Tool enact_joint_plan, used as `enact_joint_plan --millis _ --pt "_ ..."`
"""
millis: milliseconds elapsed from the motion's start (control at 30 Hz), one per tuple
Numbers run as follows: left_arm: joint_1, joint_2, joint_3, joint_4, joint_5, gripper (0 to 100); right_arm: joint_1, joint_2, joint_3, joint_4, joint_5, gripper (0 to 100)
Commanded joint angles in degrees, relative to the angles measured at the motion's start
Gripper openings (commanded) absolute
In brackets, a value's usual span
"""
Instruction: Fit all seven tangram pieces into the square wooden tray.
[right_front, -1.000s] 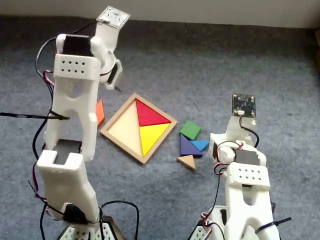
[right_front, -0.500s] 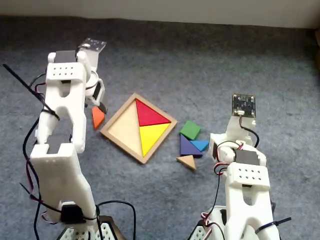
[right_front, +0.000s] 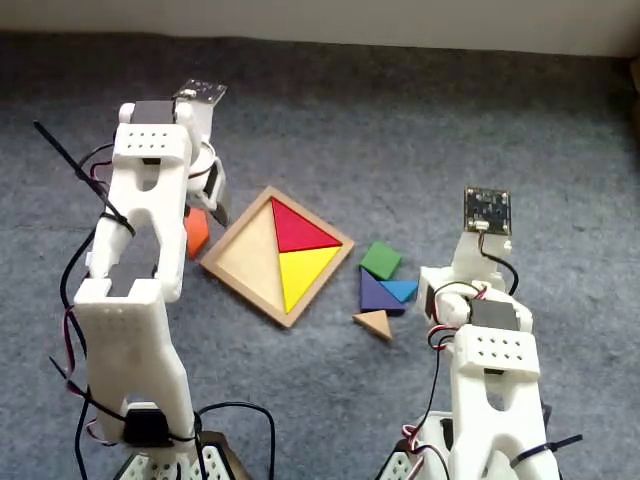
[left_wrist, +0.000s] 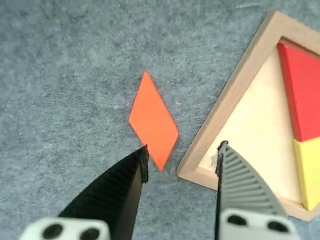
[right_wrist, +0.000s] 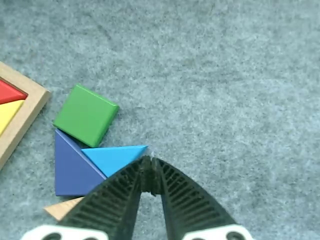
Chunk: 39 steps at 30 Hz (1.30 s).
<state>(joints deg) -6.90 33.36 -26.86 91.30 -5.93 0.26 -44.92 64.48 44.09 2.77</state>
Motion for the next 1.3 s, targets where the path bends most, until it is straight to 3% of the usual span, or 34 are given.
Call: enact_joint_plan --millis 0,133,433,733,867,1067,1267 --pt "-1.1 -1.8 -2.95 3.08 0.62 23 -0.48 -1.19 -0.31 -0.57 0.44 4.0" --pt "-2.95 -7.34 -1.54 3.52 0.62 23 -2.24 -1.19 -0.31 -0.4 0.18 12.4" --pt "-4.26 -18.33 12.44 2.37 1.85 23 -2.59 -1.1 -0.66 1.98 0.44 12.7" --pt "-8.4 -39.6 40.92 -13.54 3.34 23 -12.0 -1.01 -12.35 14.37 2.99 19.0" --pt "-8.84 -48.92 54.11 -19.96 3.52 23 -15.16 -1.01 -16.13 15.25 2.81 21.0" --pt "-12.97 -54.81 65.27 -26.64 6.15 23 -20.44 1.19 -17.01 11.74 -8.7 27.2" --pt "-14.11 -54.81 71.69 -30.59 7.47 23 -20.53 16.13 -23.25 6.81 -16.53 27.9"
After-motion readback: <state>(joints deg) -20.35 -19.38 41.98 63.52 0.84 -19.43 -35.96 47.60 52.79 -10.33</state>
